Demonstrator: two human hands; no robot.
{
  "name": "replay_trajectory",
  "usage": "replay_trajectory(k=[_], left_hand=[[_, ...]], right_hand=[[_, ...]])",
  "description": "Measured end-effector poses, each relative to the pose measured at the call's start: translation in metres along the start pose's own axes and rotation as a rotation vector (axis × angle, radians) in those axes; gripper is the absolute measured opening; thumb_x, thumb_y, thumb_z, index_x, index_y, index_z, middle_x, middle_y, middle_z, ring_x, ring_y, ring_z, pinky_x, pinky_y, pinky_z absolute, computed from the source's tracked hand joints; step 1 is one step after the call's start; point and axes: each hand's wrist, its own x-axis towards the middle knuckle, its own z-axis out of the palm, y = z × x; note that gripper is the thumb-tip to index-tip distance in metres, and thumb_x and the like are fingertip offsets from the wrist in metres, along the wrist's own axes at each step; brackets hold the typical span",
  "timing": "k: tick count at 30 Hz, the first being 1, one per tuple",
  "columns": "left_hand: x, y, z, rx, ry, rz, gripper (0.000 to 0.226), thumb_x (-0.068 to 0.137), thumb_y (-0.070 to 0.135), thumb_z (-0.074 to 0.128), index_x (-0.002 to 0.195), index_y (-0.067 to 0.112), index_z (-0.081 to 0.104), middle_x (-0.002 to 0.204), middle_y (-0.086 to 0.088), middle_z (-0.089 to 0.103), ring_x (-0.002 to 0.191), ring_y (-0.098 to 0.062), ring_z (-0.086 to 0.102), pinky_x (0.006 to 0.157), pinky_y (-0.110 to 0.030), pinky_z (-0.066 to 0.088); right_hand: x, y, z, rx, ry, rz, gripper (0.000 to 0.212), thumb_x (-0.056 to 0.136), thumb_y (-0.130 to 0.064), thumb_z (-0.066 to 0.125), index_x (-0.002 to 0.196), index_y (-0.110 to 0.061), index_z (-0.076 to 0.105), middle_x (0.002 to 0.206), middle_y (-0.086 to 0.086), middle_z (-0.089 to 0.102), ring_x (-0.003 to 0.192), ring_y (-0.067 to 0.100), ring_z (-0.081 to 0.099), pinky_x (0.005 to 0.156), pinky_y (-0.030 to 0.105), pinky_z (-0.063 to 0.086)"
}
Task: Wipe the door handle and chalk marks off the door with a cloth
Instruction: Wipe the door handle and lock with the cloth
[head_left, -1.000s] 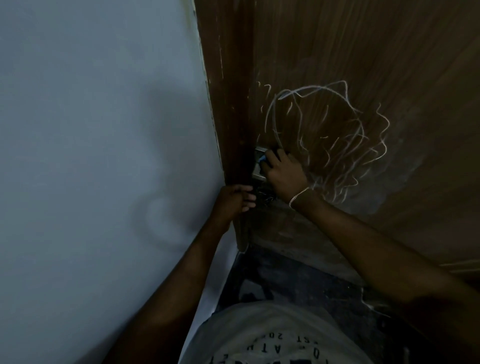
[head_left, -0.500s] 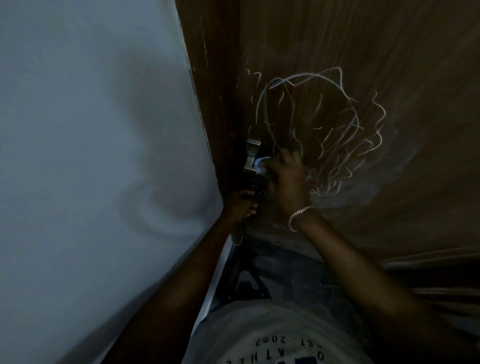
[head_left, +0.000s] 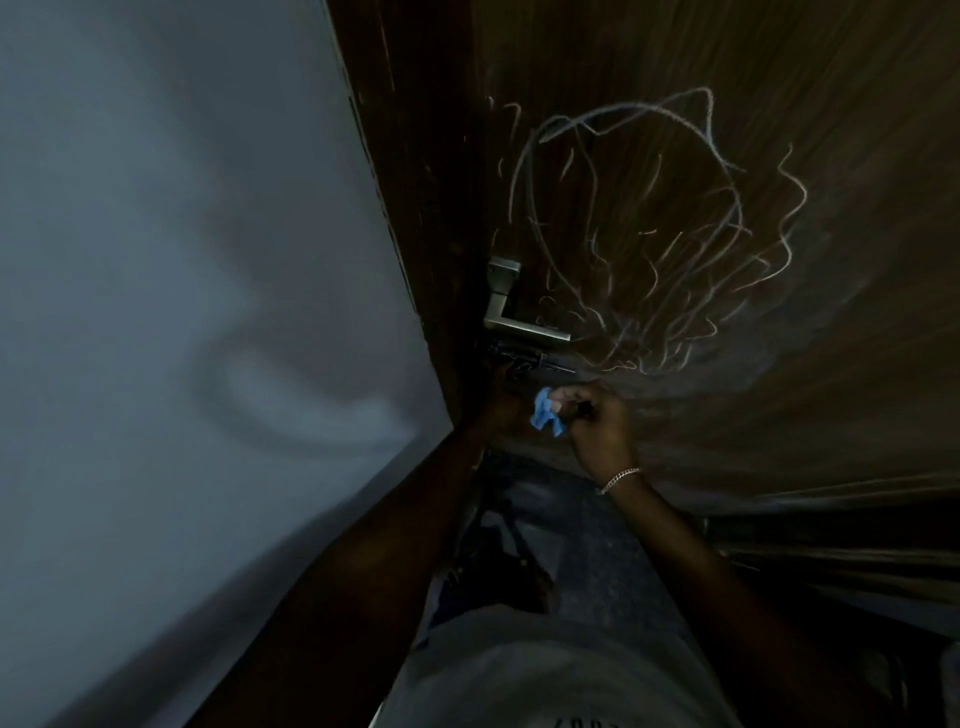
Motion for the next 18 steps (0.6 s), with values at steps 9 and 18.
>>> replay_trajectory(k=[9,18], left_hand=[[-0.01,-0.005,-0.003,0.078,0.097,0.194,0.045,0.104,0.009,0.052,0.147,0.0,0.045,0.152,-0.019,0.045,0.144,-0.031,0.041,0.117,-0.024,0.03],[-0.012,-0.013,-0.016,0.109,0.067,0.234,0.038,0.102,0.016,0.056,0.139,0.01,0.059,0.144,-0.011,0.057,0.134,-0.025,0.053,0.109,-0.028,0.039]], right_hand=[[0.012,0.003,0.01,0.106,-0.034,0.085,0.01,0.088,0.013,0.062,0.095,0.01,0.069,0.093,0.016,0.071,0.084,0.016,0.065,0.081,0.021,0.053],[0.016,0.006,0.018,0.262,-0.036,0.217,0.01,0.091,0.008,0.059,0.099,0.009,0.064,0.095,0.014,0.066,0.09,0.026,0.062,0.086,0.042,0.052]])
